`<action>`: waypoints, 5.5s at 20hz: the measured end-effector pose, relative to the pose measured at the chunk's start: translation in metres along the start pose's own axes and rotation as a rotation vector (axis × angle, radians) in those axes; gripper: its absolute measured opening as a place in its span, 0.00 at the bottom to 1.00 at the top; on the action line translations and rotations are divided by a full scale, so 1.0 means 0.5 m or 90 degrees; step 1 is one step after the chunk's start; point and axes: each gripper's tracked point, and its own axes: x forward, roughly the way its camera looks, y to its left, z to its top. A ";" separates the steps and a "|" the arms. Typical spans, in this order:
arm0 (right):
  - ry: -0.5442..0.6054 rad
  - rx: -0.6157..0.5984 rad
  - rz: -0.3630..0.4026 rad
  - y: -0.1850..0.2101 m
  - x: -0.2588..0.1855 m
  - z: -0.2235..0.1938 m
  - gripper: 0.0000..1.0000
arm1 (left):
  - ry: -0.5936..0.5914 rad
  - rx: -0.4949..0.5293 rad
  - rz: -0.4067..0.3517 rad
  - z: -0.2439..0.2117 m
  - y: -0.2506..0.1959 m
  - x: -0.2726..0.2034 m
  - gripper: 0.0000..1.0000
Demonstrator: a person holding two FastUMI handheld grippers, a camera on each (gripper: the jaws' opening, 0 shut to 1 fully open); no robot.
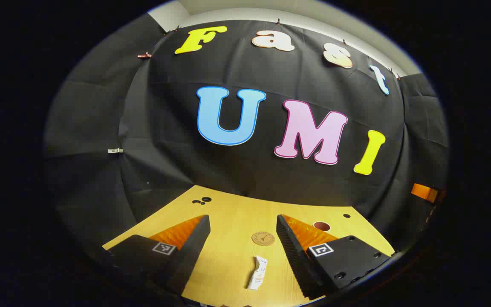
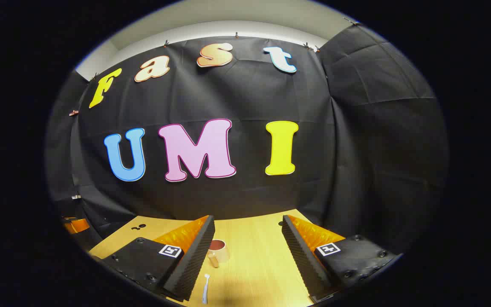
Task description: Put the toothbrush and toothpaste on the desktop into the cup, then pick up the cup and place it on the coaster on the desktop.
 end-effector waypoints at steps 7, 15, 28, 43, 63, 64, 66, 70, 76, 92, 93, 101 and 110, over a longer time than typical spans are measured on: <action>0.017 0.003 0.013 0.000 0.024 -0.022 0.98 | -0.004 0.030 -0.031 0.001 -0.047 0.014 0.98; 0.043 -0.001 0.044 0.023 0.042 -0.051 0.98 | 0.035 0.021 -0.038 -0.042 -0.065 0.029 0.97; 0.068 -0.009 0.074 0.034 0.074 -0.086 0.98 | 0.088 0.047 -0.062 -0.113 -0.110 0.057 0.98; 0.151 -0.032 0.123 0.014 0.148 -0.186 0.98 | 0.272 0.092 -0.063 -0.421 -0.116 0.184 0.98; 0.278 -0.005 0.191 0.029 0.138 -0.333 0.98 | 0.462 0.135 -0.032 -0.616 -0.069 0.251 0.87; 0.285 -0.001 0.191 0.038 0.135 -0.340 0.98 | 0.463 0.137 -0.030 -0.615 -0.063 0.252 0.84; 0.301 0.004 0.189 0.059 0.127 -0.359 0.98 | 0.464 0.137 -0.030 -0.619 -0.064 0.253 0.65; 0.343 0.009 0.182 0.103 0.094 -0.394 0.98 | 0.481 0.155 -0.043 -0.618 -0.056 0.242 0.42; 0.407 0.000 0.132 0.131 0.053 -0.454 0.98 | 0.508 0.161 -0.095 -0.613 -0.059 0.236 0.20; 0.650 -0.059 0.071 0.195 0.023 -0.703 0.99 | 0.434 0.163 -0.185 -0.500 -0.014 0.143 0.20; 0.657 -0.062 0.066 0.197 0.025 -0.713 0.99 | 0.433 0.159 -0.187 -0.498 -0.009 0.139 0.20; 0.706 -0.088 0.040 0.204 0.028 -0.766 0.99 | 0.443 0.168 -0.198 -0.505 0.024 0.115 0.20; 0.741 -0.100 0.014 0.204 0.021 -0.779 0.94 | 0.450 0.168 -0.223 -0.510 0.039 0.117 0.20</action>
